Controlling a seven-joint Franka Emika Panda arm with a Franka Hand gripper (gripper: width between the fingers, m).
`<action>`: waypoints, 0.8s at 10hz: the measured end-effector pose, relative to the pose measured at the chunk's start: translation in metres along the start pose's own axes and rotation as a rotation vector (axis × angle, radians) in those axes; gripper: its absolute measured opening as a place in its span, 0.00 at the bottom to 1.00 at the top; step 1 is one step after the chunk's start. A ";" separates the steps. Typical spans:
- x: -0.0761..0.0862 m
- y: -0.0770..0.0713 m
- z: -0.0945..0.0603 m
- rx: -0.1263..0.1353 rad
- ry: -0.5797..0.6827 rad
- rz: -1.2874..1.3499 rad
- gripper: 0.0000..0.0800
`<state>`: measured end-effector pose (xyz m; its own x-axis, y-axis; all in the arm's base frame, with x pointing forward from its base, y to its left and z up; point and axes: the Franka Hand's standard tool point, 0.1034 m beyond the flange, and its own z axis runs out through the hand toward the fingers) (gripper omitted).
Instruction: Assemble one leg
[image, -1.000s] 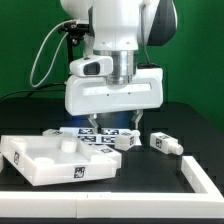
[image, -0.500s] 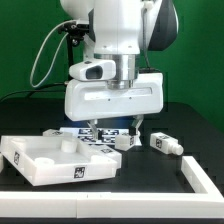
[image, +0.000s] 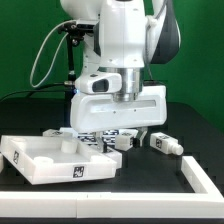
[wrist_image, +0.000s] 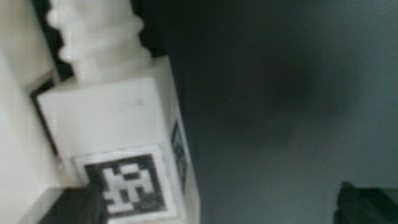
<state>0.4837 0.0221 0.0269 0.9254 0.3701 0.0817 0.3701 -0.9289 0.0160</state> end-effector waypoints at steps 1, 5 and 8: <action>0.002 -0.002 0.000 -0.003 0.010 -0.002 0.81; 0.007 -0.021 0.001 -0.001 0.023 -0.004 0.81; 0.010 -0.032 0.001 0.003 0.034 0.000 0.81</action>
Offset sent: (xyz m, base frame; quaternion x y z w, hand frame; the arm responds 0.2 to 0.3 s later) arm -0.0094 0.0227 0.0018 0.0063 -0.0007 0.0209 0.9998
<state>0.4810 0.0558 0.0266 0.9220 0.3697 0.1152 0.3708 -0.9286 0.0130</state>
